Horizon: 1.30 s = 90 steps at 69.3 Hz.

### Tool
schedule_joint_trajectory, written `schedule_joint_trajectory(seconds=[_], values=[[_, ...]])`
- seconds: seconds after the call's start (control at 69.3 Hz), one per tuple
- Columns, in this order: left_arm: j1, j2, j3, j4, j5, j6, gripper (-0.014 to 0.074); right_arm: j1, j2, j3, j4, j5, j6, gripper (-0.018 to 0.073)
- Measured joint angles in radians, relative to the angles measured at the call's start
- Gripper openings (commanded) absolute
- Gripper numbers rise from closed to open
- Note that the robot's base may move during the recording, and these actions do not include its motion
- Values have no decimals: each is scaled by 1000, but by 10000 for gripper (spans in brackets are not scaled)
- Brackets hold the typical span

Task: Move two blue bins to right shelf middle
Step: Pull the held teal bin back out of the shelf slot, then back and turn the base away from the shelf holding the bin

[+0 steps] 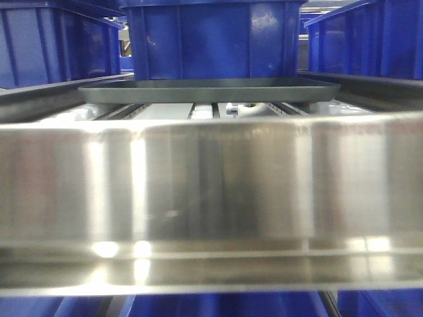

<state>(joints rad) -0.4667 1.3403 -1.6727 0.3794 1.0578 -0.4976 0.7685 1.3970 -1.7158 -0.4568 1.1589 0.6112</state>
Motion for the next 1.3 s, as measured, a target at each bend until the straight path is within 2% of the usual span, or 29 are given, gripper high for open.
schedule_joint_trajectory(seconds=[1.299], values=[[0, -6, 0, 8, -2, 0, -111, 0, -4, 0, 6, -6, 2, -162]])
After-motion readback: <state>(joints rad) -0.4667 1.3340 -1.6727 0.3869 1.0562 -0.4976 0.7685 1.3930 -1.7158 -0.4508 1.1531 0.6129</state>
